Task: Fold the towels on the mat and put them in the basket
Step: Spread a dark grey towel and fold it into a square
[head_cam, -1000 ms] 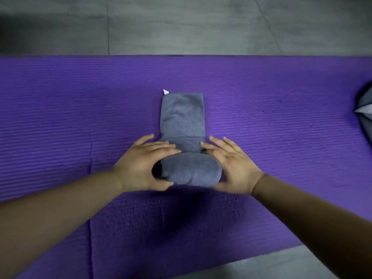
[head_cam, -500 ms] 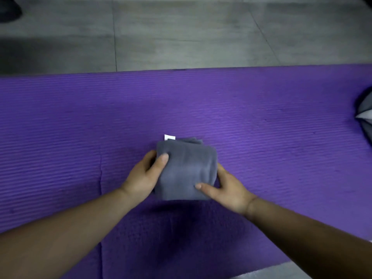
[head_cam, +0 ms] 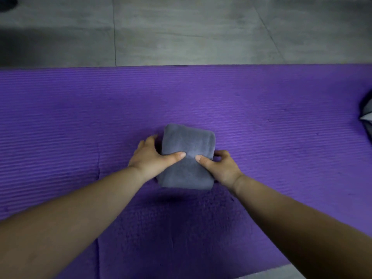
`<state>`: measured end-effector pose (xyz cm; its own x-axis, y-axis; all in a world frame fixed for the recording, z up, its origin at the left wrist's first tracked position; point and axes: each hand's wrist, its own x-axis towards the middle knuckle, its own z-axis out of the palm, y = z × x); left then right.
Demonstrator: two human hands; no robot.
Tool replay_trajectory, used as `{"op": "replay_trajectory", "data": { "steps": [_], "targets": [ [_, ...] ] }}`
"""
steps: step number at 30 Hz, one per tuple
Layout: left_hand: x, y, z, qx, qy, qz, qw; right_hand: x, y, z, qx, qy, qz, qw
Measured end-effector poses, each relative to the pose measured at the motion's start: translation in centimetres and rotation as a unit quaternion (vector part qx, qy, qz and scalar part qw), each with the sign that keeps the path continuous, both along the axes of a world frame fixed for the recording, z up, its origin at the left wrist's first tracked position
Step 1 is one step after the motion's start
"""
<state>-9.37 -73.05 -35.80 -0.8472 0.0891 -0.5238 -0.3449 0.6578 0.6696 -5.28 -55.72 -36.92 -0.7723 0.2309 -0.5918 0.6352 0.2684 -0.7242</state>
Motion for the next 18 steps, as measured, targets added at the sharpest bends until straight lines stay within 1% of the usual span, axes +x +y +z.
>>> {"op": "replay_trajectory", "data": {
  "steps": [1,2,5,8,10,12,14,16,18],
  "targets": [
    [0.0,0.0,0.0,0.004,-0.016,-0.007,1.000,0.1,0.1,0.2,-0.014,-0.011,0.000,1.000],
    [0.3,0.1,0.1,0.029,-0.034,0.003,0.999,0.3,0.2,0.4,-0.030,-0.017,0.007,0.999],
    [1.6,0.6,0.5,0.114,-0.065,0.070,0.989,0.8,0.7,1.2,-0.067,-0.032,0.038,0.996],
    [2.3,0.7,0.9,0.207,-0.121,0.108,0.965,1.0,0.5,2.4,-0.091,-0.065,0.083,0.990],
    [2.3,0.5,1.1,0.239,-0.161,0.121,0.950,1.1,0.8,2.5,-0.123,-0.077,0.086,0.986],
    [2.6,0.5,1.4,0.263,-0.171,0.138,0.940,1.3,0.9,2.3,-0.171,-0.063,0.057,0.982],
    [3.4,0.6,1.7,0.285,-0.170,0.150,0.931,1.8,0.7,2.7,-0.212,-0.041,0.000,0.976],
    [4.9,0.7,2.9,0.310,-0.180,0.186,0.915,3.0,0.3,4.1,-0.253,-0.044,-0.051,0.965],
    [7.0,1.1,5.0,0.332,-0.190,0.212,0.899,4.9,0.1,6.4,-0.281,-0.057,-0.080,0.955]
  ]
}}
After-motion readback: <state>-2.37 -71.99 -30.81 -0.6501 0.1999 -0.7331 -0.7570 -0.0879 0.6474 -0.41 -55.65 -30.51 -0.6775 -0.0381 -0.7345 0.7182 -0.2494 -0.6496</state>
